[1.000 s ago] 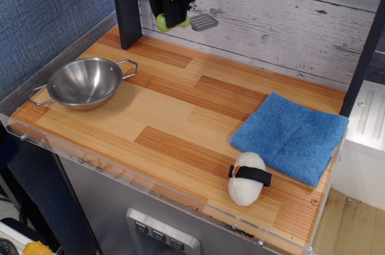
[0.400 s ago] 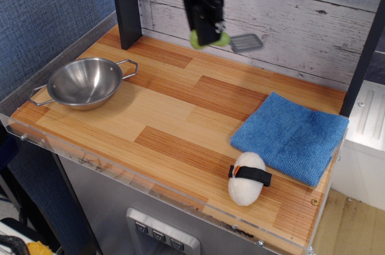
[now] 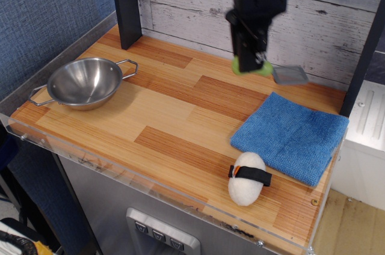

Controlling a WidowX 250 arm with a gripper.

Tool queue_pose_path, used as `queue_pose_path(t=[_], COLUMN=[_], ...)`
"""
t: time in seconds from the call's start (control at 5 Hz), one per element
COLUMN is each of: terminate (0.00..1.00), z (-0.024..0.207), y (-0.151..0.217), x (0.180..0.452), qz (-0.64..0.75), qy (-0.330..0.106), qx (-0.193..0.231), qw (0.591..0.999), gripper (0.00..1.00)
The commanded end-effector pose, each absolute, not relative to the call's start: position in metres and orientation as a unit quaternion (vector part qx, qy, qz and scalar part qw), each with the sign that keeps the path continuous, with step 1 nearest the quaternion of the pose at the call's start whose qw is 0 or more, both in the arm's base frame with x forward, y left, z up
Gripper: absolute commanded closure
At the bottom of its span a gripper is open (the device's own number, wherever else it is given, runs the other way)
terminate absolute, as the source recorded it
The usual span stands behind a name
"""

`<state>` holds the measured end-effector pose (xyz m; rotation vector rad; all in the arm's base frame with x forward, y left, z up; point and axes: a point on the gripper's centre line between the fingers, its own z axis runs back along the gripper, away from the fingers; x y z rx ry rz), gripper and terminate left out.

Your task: Place the spatula on the blue cloth.

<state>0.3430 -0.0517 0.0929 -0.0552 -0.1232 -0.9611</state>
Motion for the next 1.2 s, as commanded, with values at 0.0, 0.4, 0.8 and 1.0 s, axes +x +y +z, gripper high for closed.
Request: queue_pose_path(t=[0.0,0.4,0.8,1.0], terminate=[0.0,0.0,0.0,0.0], z=[0.064,0.039,0.045,0.06], y=[-0.079,-0.096,-0.086,-0.08], x=[0.352,0.357,0.355,0.356], qz=[-0.509,-0.532,-0.512,-0.502], qy=[-0.058,-0.046,-0.035,-0.049], qx=[-0.039,-0.067,-0.062,-0.05], qw=[0.858,0.843,0.856,0.862], gripper=[1.0,1.0,0.0,0.0])
